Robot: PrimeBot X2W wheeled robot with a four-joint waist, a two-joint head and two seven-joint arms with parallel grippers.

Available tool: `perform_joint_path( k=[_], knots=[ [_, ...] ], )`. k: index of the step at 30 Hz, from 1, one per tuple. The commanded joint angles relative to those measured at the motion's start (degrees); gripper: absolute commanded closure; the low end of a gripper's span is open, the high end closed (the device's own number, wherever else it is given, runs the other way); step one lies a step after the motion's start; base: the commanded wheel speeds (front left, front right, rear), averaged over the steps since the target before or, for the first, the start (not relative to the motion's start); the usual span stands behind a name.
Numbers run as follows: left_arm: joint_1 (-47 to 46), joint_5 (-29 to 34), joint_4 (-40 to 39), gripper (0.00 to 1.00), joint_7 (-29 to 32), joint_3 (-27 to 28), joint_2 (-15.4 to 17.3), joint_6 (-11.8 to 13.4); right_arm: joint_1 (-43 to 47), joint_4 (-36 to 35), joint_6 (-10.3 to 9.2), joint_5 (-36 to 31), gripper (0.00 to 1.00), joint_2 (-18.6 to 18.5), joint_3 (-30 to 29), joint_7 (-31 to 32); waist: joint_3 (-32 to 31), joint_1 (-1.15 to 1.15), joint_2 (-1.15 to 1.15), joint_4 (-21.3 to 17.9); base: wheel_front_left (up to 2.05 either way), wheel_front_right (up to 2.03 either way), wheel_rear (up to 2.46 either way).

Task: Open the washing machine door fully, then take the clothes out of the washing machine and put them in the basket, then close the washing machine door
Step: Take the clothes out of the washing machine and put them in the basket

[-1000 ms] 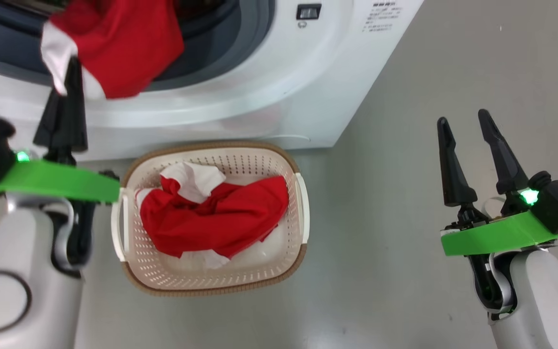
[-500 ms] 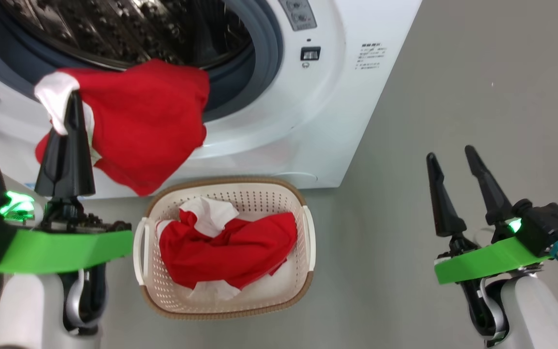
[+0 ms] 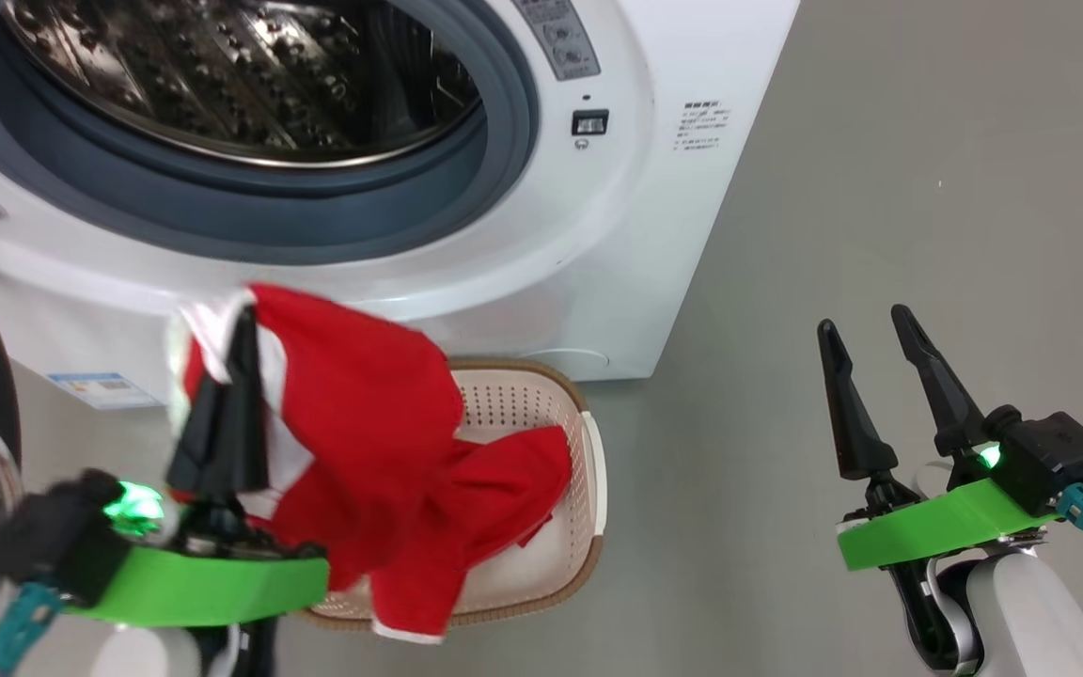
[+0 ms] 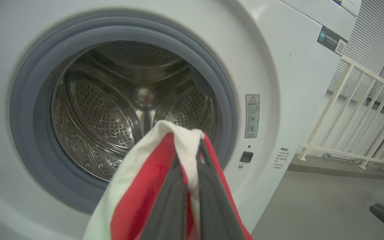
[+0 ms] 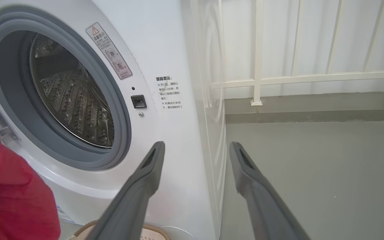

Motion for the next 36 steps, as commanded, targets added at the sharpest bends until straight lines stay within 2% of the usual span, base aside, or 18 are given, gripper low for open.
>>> perform_joint_path(
  k=[1, 10, 11, 26, 31, 36],
  knots=[
    [0.2, -0.7, 1.0, 1.00, -0.1, 0.9, 0.6, 0.4, -0.6, -1.7, 0.43, -0.1, 0.00, 0.1, 1.3, -0.4, 1.9, 0.00, 0.00, 0.1, 0.00, 0.00, 0.00],
    [-6.5, -5.2, 20.4, 1.00, -0.2, -0.5, 0.2, -0.5, -3.3, -2.3, 0.43, -0.6, 0.00, 0.1, 1.4, -0.4, 8.5, 0.00, 0.00, 0.3, 0.00, 0.00, 0.00],
    [-6.5, -5.2, 20.4, 1.00, -0.2, -0.5, 0.2, -0.5, -3.3, -2.3, 0.43, -0.6, 0.00, 0.1, 1.4, -0.4, 8.5, 0.00, 0.00, 0.3, 0.00, 0.00, 0.00],
    [-25.4, -10.1, 60.1, 1.00, 1.4, -3.4, 0.4, -1.4, -7.7, -3.3, 0.43, 0.1, 0.00, 0.1, 2.4, -0.4, 17.0, 0.00, 0.00, -2.6, 0.00, 0.00, 0.00],
    [-29.4, -10.2, 68.5, 1.00, 2.9, -5.0, 0.4, -1.5, -8.0, -3.4, 0.43, 0.7, 0.00, 0.1, 2.5, -0.4, 18.0, 0.00, 0.00, -3.3, 0.00, 0.00, 0.00],
    [-31.5, -9.4, 72.5, 1.00, 3.7, -7.5, 0.5, -1.5, -8.6, -3.4, 0.43, 1.4, 0.00, 0.1, 2.9, -0.4, 19.2, 0.00, 0.00, -4.4, 0.00, 0.00, 0.00]
  ],
)
